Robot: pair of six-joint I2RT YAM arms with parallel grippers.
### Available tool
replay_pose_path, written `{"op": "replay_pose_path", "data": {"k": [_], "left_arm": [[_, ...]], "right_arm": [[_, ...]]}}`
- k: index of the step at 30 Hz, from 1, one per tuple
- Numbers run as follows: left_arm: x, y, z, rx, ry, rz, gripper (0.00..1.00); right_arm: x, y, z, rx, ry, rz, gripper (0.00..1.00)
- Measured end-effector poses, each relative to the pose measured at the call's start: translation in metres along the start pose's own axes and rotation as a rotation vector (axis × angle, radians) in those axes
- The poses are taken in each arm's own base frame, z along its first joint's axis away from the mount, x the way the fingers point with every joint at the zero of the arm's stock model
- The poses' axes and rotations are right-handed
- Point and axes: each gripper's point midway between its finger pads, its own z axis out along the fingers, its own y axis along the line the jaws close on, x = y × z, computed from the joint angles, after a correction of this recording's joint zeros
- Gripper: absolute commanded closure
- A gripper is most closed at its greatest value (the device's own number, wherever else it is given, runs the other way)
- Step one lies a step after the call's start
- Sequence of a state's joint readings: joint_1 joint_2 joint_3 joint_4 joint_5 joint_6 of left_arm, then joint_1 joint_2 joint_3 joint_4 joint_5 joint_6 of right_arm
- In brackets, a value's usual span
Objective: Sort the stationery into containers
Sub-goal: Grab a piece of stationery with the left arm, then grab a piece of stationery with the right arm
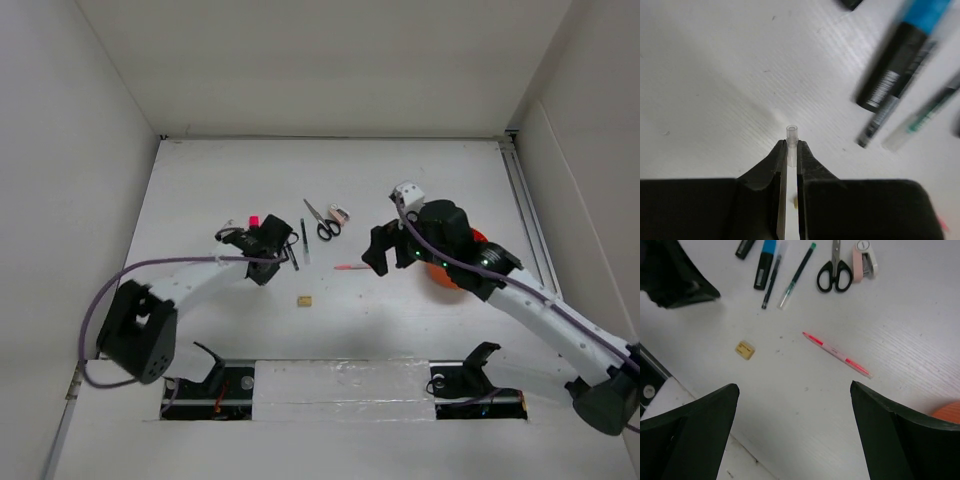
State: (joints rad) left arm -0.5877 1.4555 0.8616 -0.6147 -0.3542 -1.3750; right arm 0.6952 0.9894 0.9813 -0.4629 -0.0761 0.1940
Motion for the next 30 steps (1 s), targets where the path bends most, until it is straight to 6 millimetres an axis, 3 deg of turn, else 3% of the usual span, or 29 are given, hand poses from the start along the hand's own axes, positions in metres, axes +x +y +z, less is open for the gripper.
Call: {"op": "replay_pose_path", "data": {"k": [2, 8, 11, 19, 30], "left_arm": [[-0.02, -0.007, -0.028, 0.092, -0.05, 0.002, 1.0], [-0.095, -0.037, -0.14, 0.403, -0.247, 0.001, 1.0], [-0.114, -0.039, -0.168, 0.459, -0.307, 0.055, 1.0], [-0.101, -0.025, -0.158, 0.439, -0.292, 0.247, 1.0], [-0.092, -0.013, -0.162, 0.5, -0.279, 0.32, 1.0]], "right_arm": [[0.017, -0.004, 0.018, 0.006, 0.078, -0.01, 0.01], [0.055, -0.01, 0.058, -0.01, 0.271, -0.087, 0.01], [0.07, -0.014, 0.077, -0.02, 0.361, -0.152, 0.02], [0.106, -0.027, 0.11, -0.034, 0.535, -0.287, 0.02], [0.125, -0.048, 0.146, -0.062, 0.654, -0.343, 0.06]]}}
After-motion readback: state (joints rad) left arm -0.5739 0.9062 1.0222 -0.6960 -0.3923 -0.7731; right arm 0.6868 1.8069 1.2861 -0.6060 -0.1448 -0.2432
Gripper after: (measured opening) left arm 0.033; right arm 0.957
